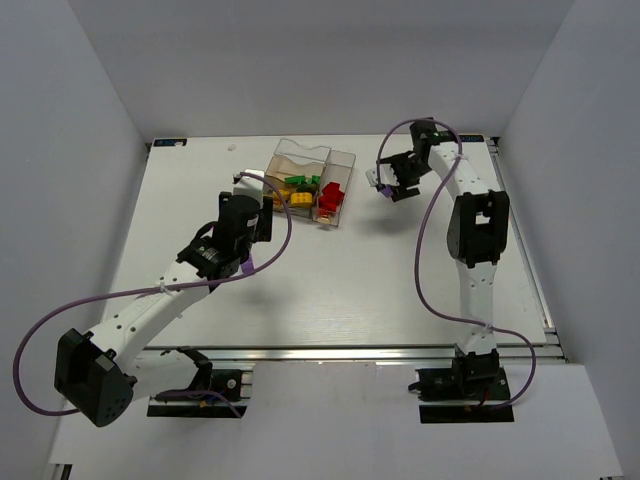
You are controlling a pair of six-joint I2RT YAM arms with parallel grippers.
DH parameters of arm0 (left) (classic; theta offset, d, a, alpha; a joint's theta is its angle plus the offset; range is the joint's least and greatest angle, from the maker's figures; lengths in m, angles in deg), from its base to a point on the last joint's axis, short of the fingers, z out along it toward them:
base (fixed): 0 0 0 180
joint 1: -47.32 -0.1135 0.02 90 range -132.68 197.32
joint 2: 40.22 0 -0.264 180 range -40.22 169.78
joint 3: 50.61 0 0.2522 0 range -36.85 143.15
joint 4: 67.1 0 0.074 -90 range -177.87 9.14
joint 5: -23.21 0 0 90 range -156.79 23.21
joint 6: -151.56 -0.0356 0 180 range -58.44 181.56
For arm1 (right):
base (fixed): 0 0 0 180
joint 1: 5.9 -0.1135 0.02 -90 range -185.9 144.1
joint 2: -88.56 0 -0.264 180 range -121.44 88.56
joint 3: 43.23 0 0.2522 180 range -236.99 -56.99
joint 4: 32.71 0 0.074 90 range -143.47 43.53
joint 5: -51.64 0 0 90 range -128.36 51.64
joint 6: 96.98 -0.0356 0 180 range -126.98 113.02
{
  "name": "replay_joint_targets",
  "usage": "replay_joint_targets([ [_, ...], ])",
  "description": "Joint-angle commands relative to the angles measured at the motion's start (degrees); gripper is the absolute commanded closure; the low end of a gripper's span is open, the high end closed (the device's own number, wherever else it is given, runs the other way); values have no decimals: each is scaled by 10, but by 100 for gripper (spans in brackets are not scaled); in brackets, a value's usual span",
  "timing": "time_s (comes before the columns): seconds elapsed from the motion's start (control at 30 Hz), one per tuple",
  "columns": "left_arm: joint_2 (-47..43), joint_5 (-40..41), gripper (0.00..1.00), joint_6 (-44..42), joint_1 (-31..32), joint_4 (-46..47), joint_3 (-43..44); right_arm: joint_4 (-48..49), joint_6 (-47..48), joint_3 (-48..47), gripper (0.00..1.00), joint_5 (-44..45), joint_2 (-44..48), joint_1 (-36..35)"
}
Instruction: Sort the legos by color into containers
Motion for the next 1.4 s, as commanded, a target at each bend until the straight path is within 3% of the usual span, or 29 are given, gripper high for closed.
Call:
replay_joint_targets([
  [0.0, -3, 7, 29, -3, 1, 0, -4, 20, 88, 72, 22, -12, 40, 3],
  [0.17, -3, 10, 29, -5, 1, 0, -4, -40, 99, -30, 23, 17, -25, 0],
  [0.37, -4, 13, 29, -6, 1, 0, -5, 41, 60, 14, 21, 18, -23, -4],
  [0.87, 0, 19, 29, -4, 1, 0, -5, 29, 66, -37, 25, 48, -75, -4],
  [1.37, -5, 20, 28, -3, 1, 1, -5, 20, 52, -31, 45, 80, -76, -9],
])
